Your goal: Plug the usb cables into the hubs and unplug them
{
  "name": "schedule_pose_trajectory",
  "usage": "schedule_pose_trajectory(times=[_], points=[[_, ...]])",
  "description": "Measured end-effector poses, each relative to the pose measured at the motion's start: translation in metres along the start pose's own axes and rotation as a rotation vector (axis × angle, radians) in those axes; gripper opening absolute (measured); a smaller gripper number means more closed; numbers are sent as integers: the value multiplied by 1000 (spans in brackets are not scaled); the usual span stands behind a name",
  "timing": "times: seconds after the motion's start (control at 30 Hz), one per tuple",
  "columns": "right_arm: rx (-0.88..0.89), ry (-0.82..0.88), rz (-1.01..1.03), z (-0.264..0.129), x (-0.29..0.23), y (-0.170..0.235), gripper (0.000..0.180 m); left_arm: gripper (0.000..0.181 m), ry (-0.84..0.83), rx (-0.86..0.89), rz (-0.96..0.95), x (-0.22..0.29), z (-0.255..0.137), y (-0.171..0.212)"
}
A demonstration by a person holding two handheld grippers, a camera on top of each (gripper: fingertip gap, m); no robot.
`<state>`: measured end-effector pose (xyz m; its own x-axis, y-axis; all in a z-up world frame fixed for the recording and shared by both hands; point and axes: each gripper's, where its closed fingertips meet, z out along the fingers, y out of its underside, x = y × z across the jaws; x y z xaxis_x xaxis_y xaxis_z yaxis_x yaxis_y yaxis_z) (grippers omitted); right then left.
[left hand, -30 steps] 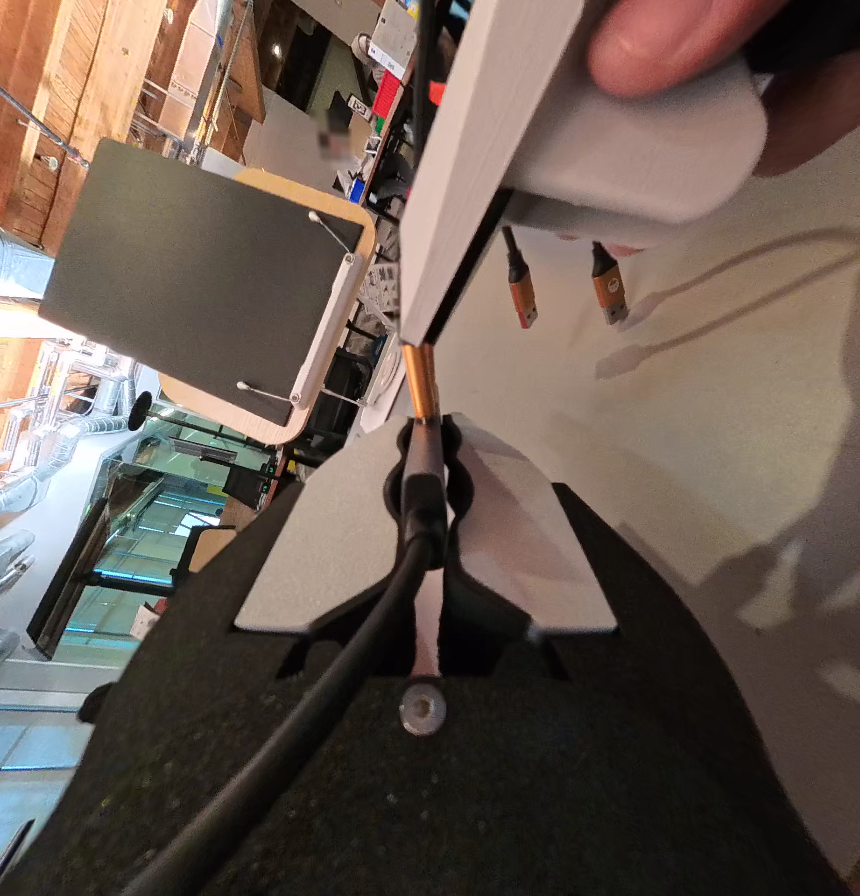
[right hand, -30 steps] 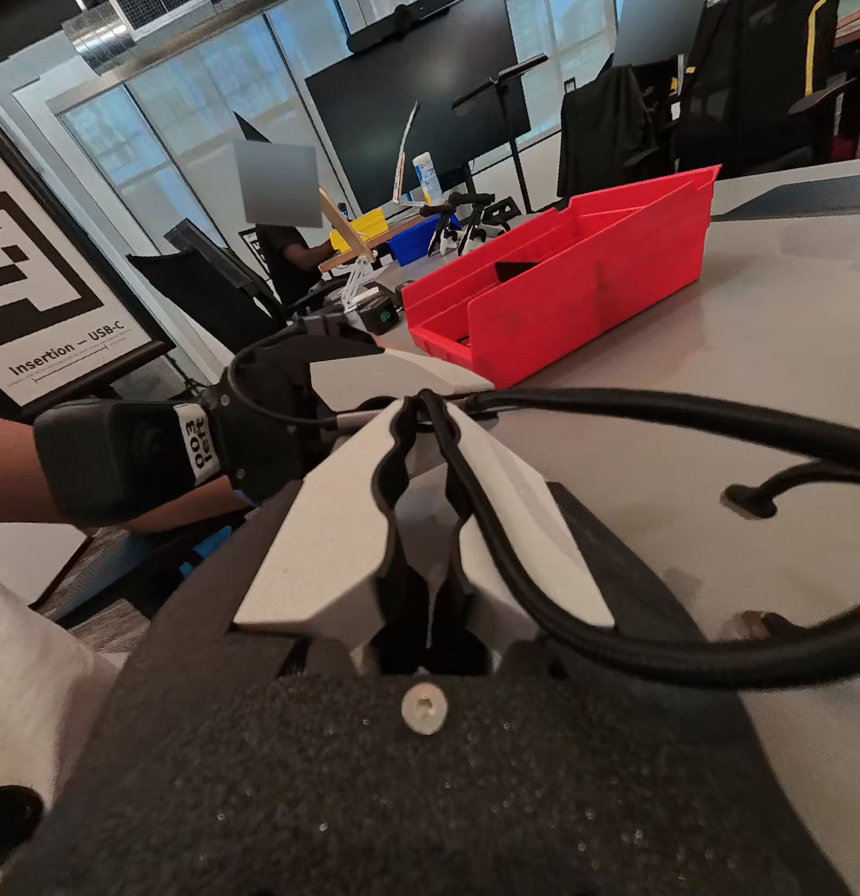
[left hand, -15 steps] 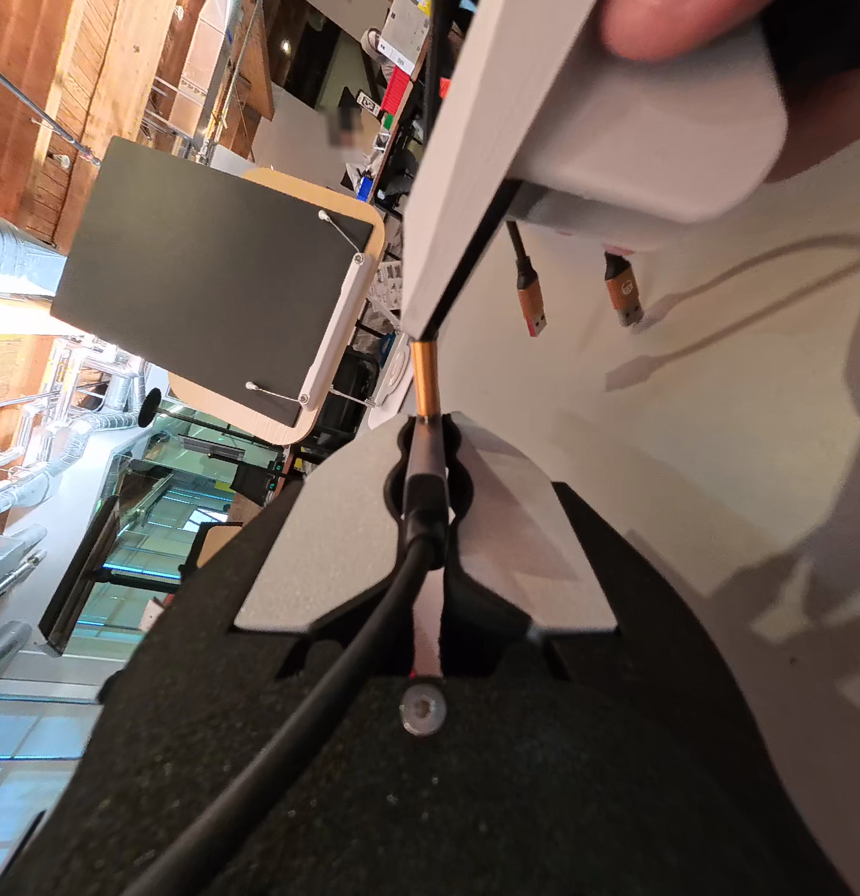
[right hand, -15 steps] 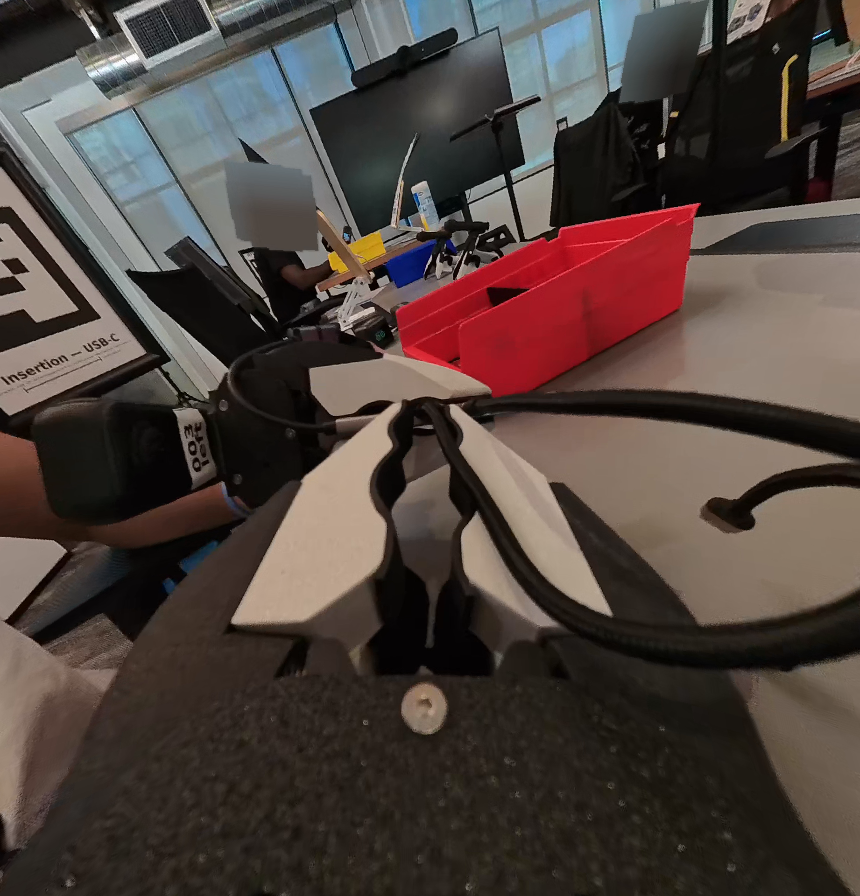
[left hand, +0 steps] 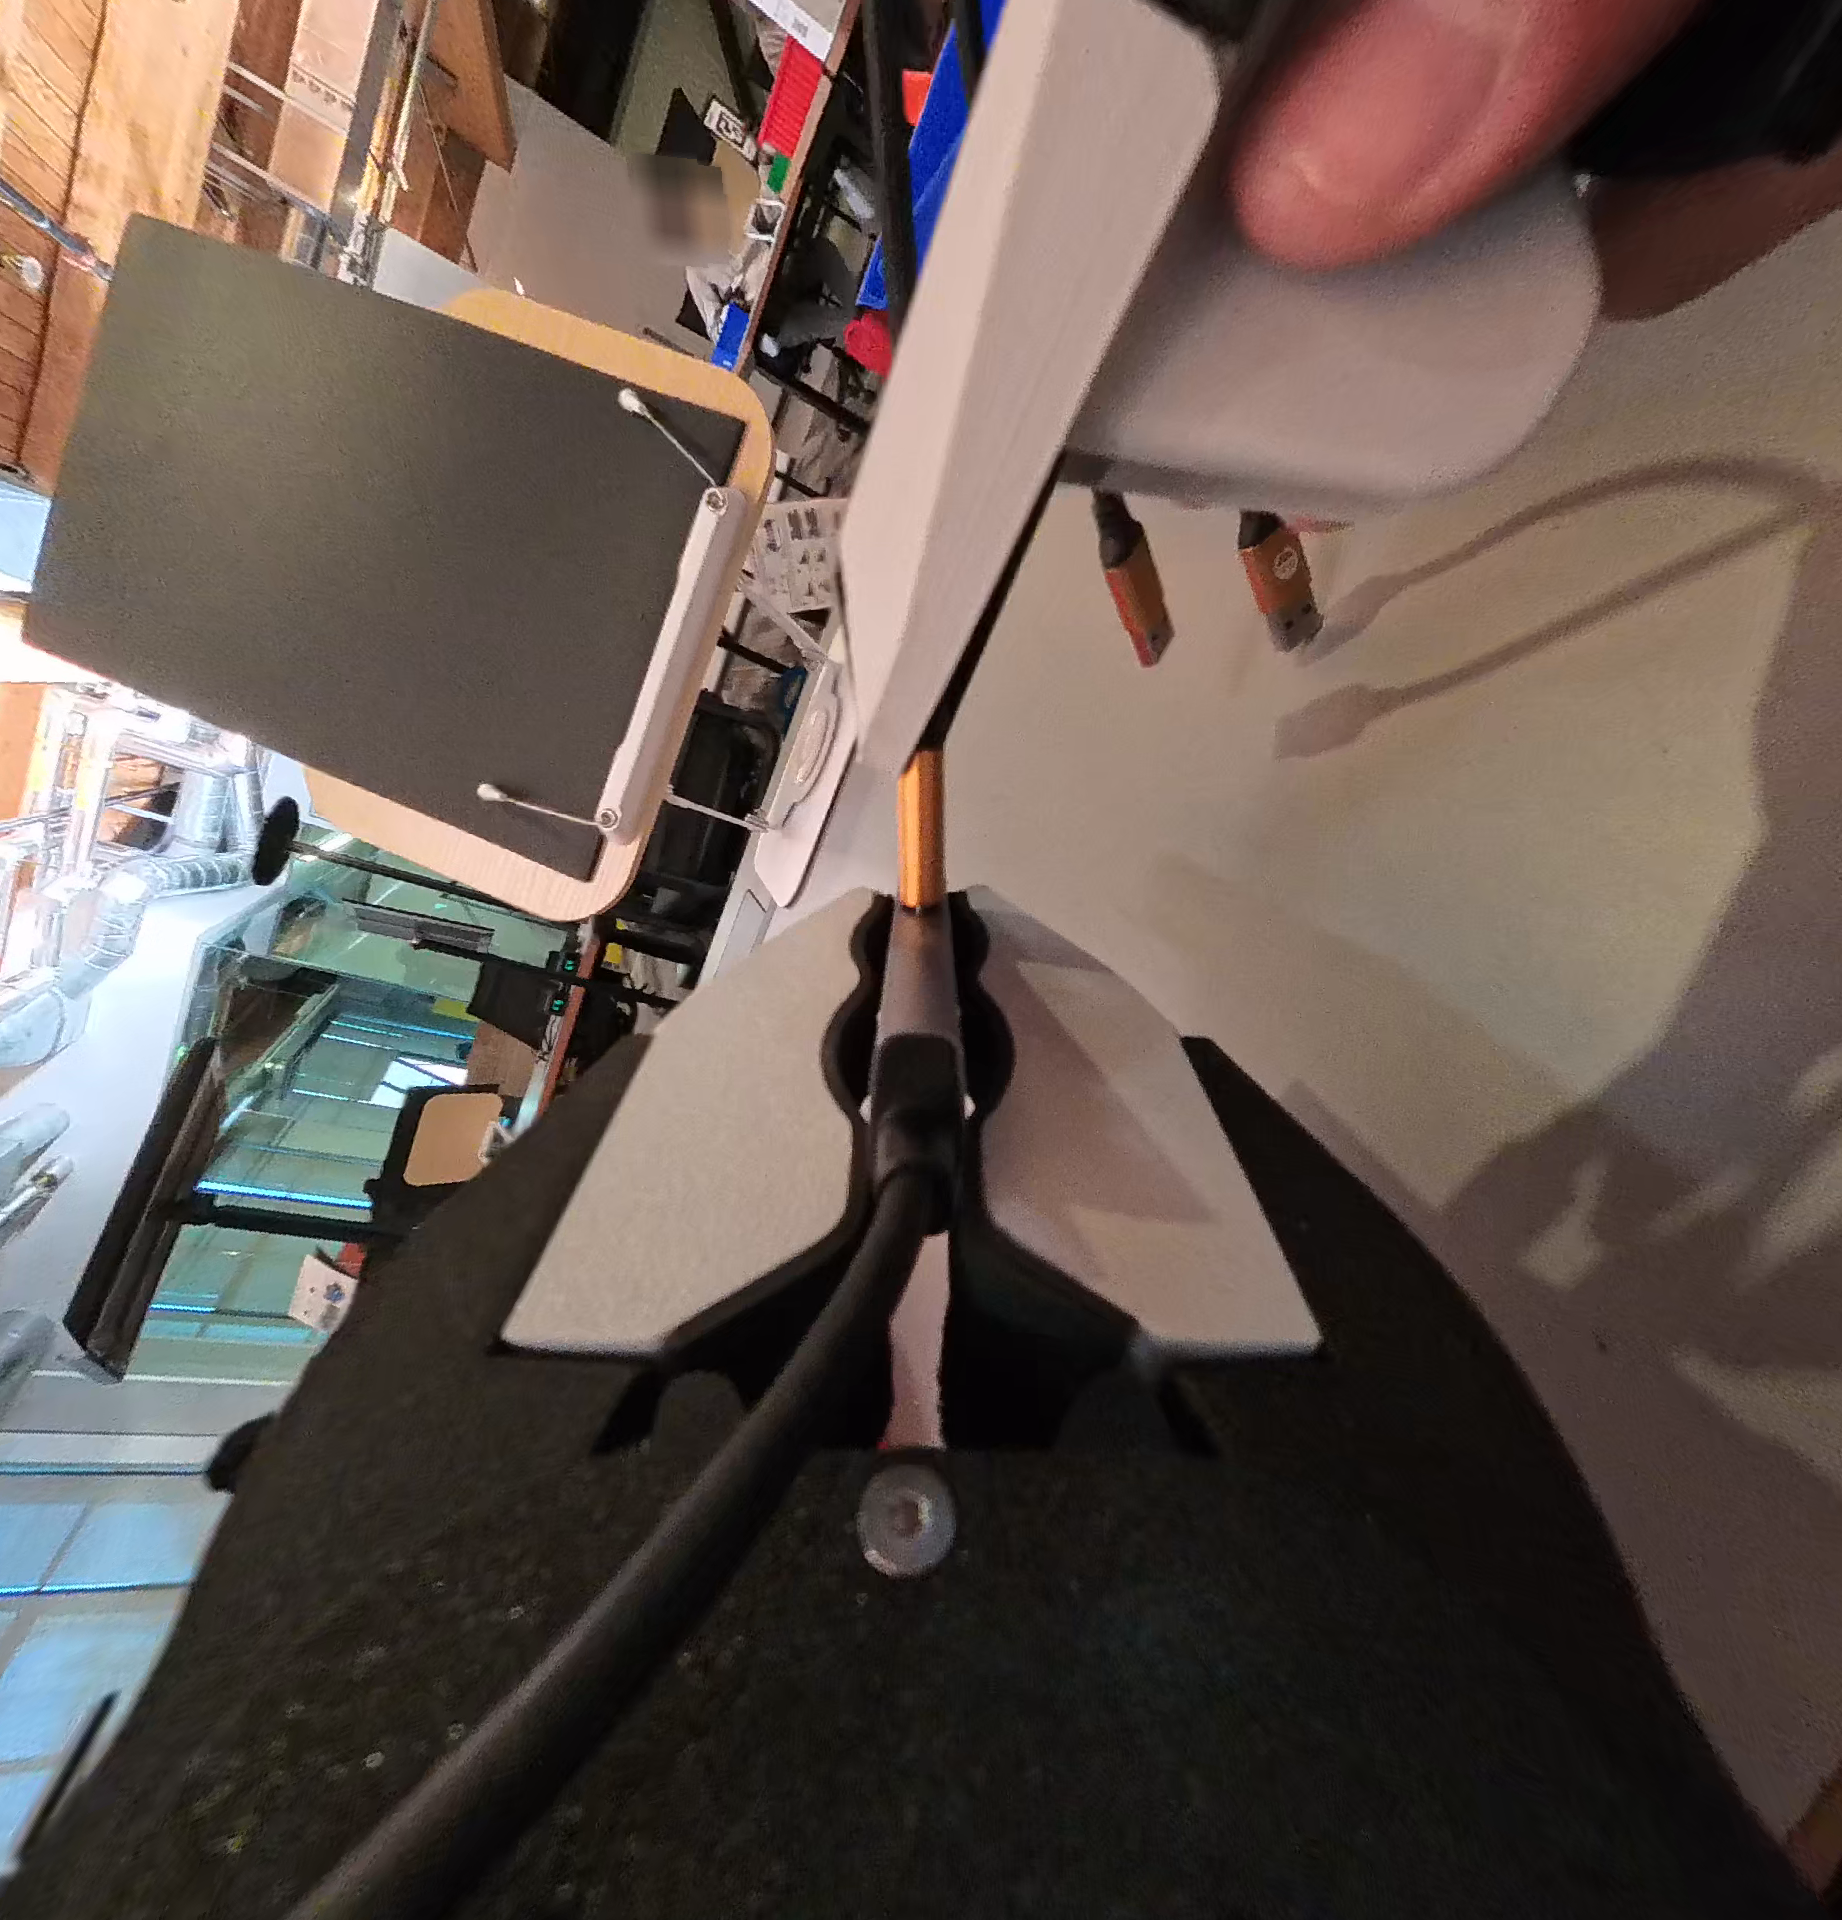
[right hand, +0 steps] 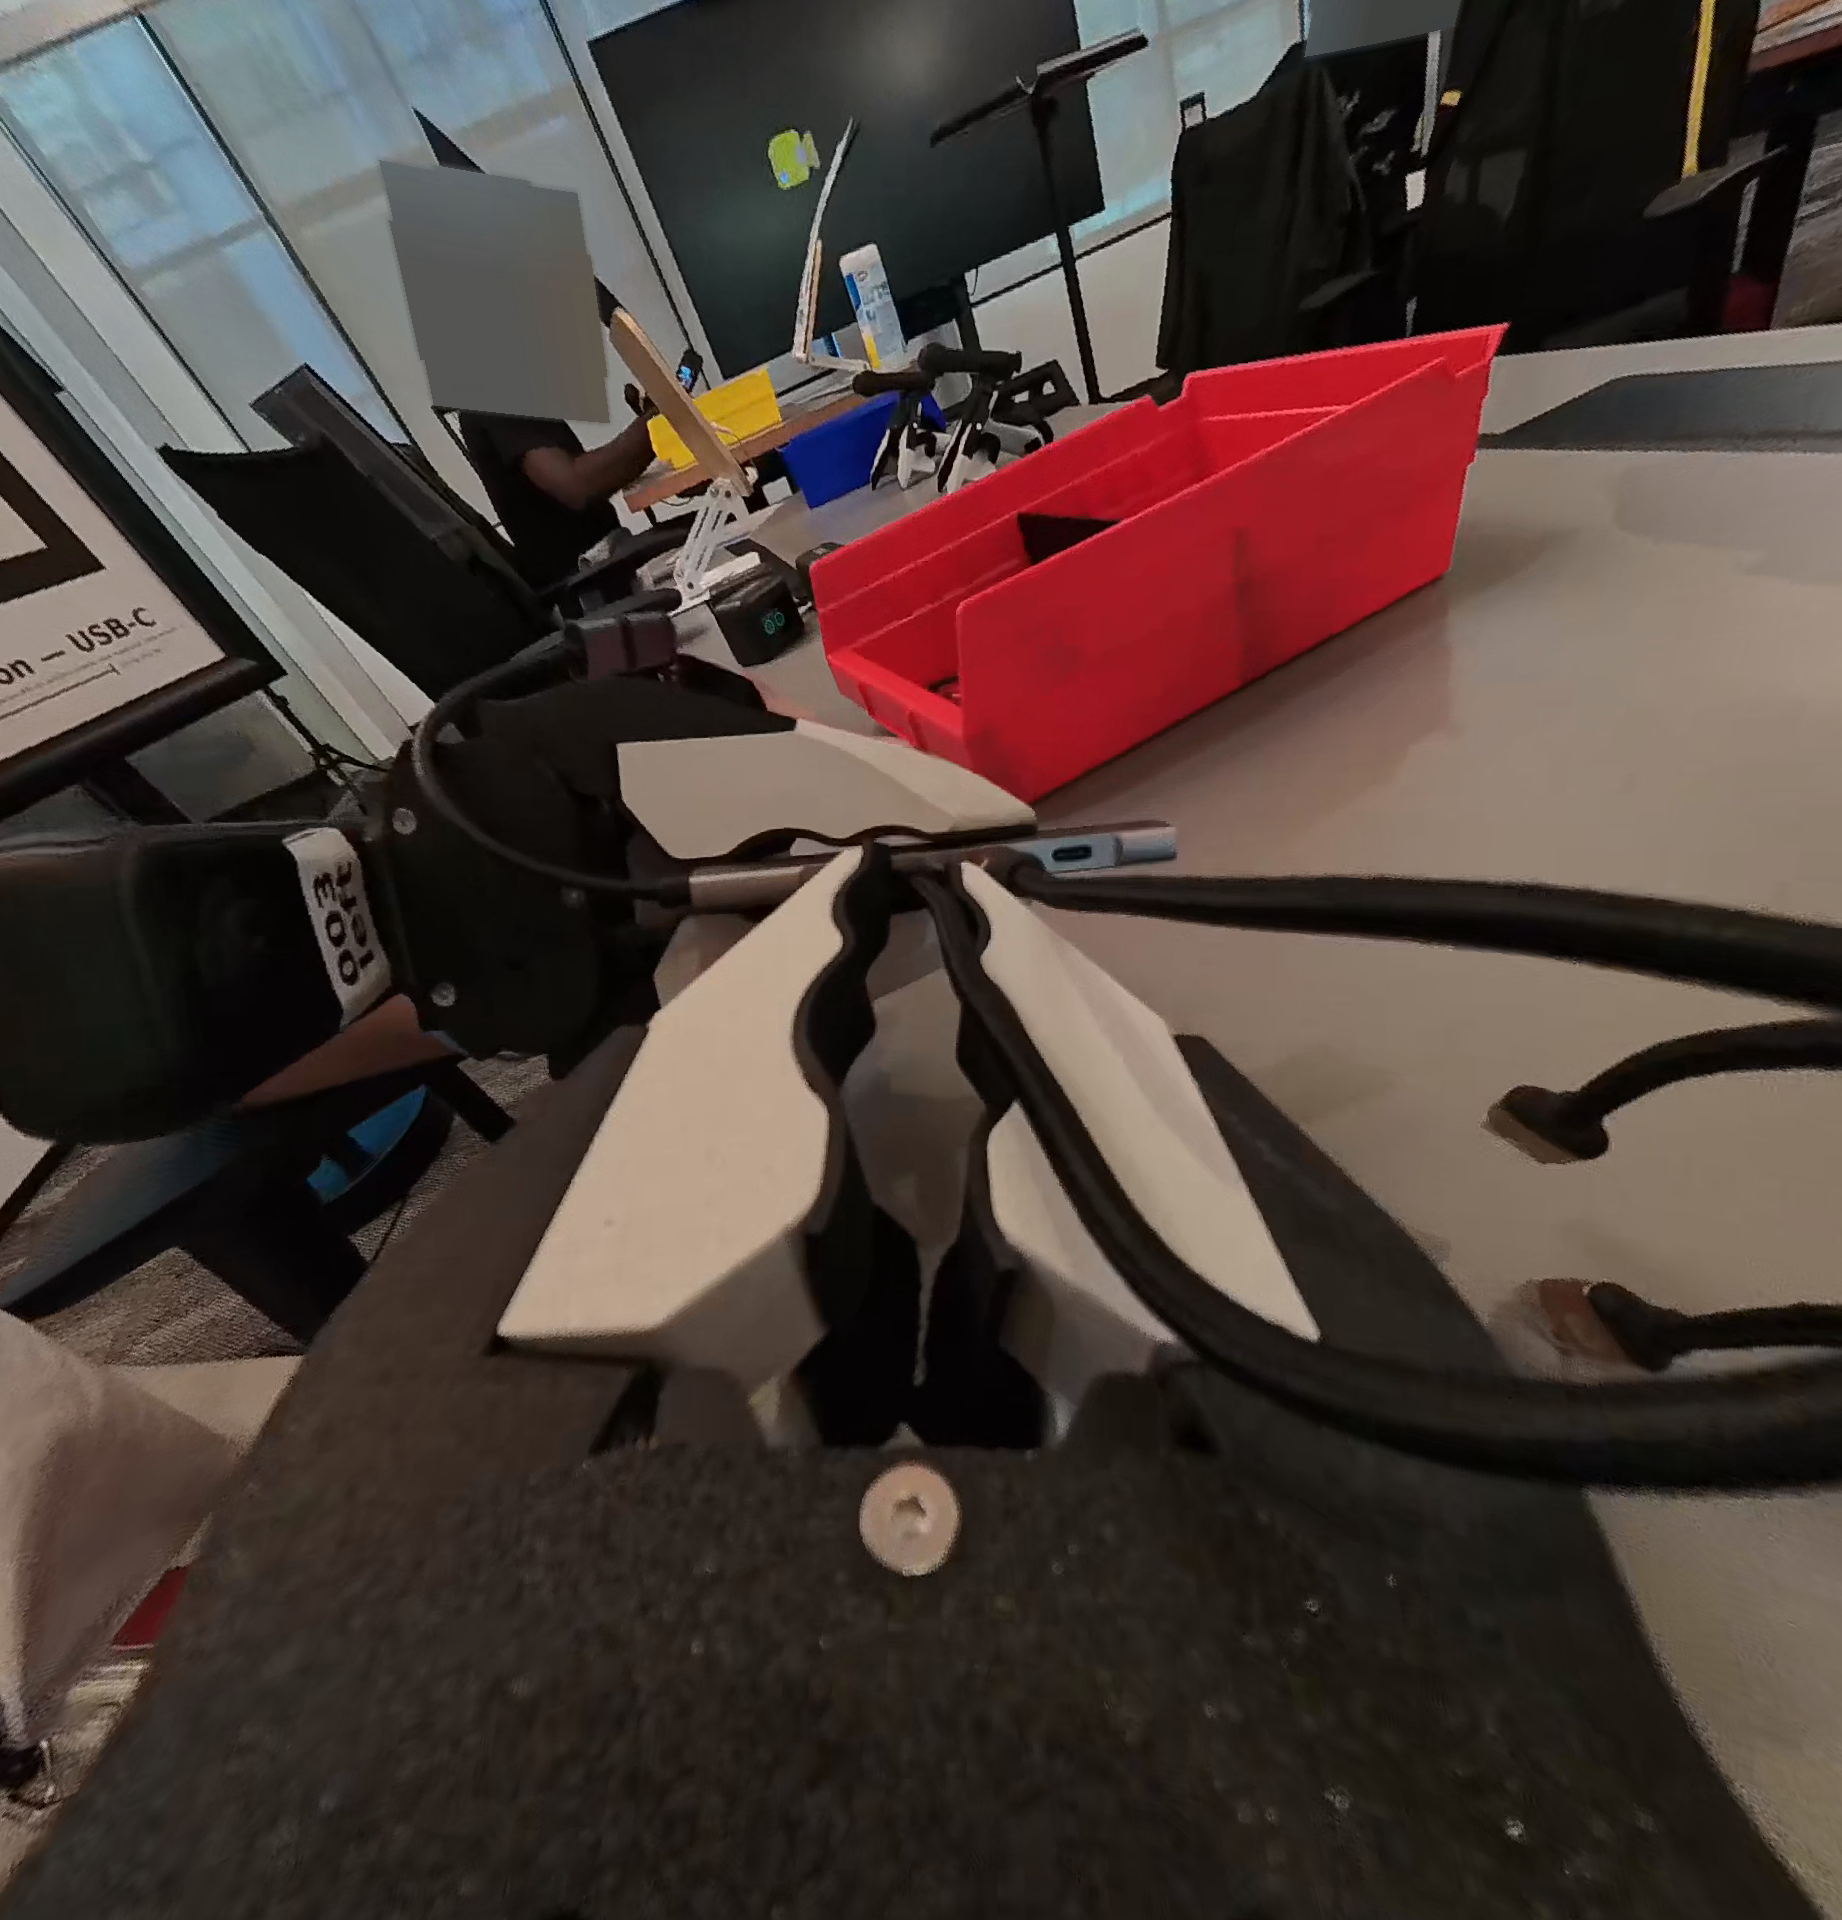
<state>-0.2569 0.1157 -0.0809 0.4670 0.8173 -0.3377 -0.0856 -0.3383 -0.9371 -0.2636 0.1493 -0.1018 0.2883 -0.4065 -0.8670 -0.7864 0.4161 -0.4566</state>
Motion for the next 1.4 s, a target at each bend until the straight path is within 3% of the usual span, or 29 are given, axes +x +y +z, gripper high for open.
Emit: schedule_pose_trajectory(times=[0.2, 0.33, 0.47, 0.6, 0.67, 0.73, 0.8, 0.87, 0.97, 1.27, 1.4], points=[[60, -11, 16, -2, 0, -13, 9, 10, 14, 32, -89, -5, 3, -6], [112, -79, -40, -6, -11, -21, 25, 10, 155, 118, -577, -19, 5, -1], [86, -42, -15, -3, 6, -7, 37, 10, 449, 363, -1125, -28, -8, -13], [156, -108, 25, -6, 3, -22, 37, 10, 717, 567, -1349, -28, -28, -35], [157, -167, 65, -6, -1, -23, 31, 10, 789, 618, -1380, -27, -34, -45], [137, -237, 98, -9, -8, -22, 12, 10, 814, 643, -1378, -25, -37, -52], [116, -285, 107, -16, -13, -25, 9, 11, 858, 661, -1377, -23, -40, -57], [141, -267, 89, -27, -9, -38, 7, 26, 881, 631, -1343, -17, -40, -57], [129, -153, 61, -56, 16, -67, 7, 27, 877, 622, -1241, -9, -47, -59], [-37, 525, -297, -200, 110, -213, 7, 19, 914, 614, -1123, 5, -53, -69], [-21, 588, -270, -226, 138, -248, 8, 19, 911, 604, -1111, 5, -52, -67]])
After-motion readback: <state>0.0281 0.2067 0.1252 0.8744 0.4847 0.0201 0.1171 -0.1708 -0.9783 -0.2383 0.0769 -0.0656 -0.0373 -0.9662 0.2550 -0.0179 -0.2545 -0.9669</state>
